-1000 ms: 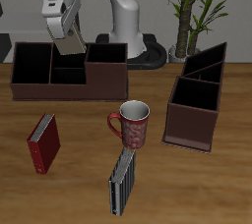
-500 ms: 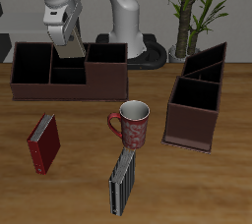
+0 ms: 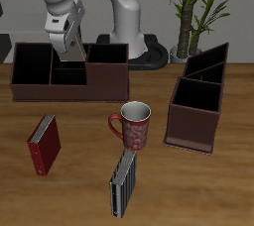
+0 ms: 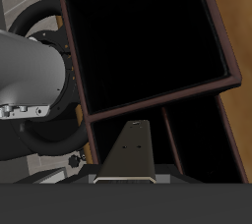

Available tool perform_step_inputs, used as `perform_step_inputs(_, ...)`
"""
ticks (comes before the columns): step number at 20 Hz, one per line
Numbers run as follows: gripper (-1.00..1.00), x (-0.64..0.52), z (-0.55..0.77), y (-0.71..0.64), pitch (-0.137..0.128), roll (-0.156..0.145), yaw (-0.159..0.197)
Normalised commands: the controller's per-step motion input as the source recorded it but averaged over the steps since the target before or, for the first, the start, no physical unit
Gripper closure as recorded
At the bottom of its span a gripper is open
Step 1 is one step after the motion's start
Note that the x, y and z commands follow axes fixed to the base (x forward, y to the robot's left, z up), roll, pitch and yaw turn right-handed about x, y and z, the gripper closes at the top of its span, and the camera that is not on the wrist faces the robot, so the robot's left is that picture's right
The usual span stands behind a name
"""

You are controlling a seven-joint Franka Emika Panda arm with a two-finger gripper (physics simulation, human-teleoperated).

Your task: Place the yellow book into the back desk caddy's back compartment

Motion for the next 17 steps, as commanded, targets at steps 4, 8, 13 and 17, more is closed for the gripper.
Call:
perform_step_inputs(4,-1.00,0.11,-0.01,0.08,-0.004,-0.025,-0.082)
perform_step_inputs(8,-1.00,0.04,0.06,0.02,-0.025,0.002,-0.002)
perform_step_inputs(13,-1.00,0.04,0.08,0.07,-0.022,0.011,-0.041)
perform_step_inputs(17,-1.00,0.03,0.11,-0.01,-0.037,-0.011,-0.048)
